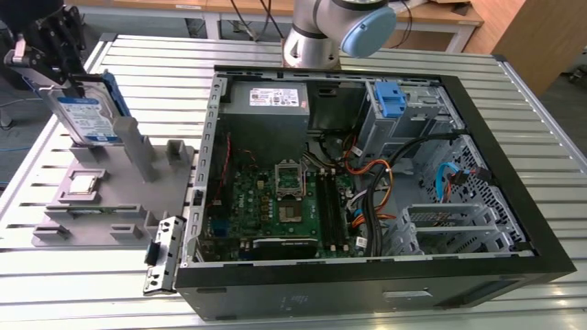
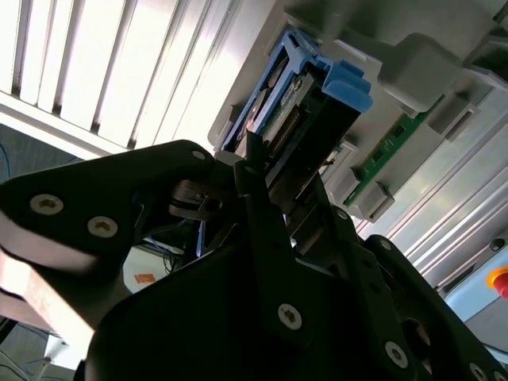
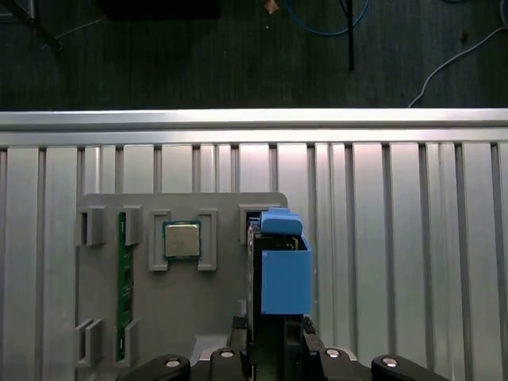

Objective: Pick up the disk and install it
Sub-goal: 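Pick up the disk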

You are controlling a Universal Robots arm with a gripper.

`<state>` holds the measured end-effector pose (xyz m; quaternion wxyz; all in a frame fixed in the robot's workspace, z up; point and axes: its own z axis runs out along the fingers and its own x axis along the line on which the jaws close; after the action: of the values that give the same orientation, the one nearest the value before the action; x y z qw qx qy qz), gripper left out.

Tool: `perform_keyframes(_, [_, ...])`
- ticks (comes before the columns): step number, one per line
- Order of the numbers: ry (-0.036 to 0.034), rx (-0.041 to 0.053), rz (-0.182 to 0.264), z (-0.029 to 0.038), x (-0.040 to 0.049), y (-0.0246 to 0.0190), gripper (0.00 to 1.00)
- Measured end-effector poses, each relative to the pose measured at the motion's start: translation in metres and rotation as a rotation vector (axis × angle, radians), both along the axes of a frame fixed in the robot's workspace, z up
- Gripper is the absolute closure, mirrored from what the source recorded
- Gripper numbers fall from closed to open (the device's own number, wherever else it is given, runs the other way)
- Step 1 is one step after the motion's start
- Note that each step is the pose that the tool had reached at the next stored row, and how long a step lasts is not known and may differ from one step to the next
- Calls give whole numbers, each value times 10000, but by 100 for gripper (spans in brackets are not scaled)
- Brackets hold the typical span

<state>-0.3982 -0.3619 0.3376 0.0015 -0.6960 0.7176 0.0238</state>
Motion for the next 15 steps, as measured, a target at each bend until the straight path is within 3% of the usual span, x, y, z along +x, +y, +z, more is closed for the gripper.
perform_keyframes(15, [2,0,-1,440,0,1,65])
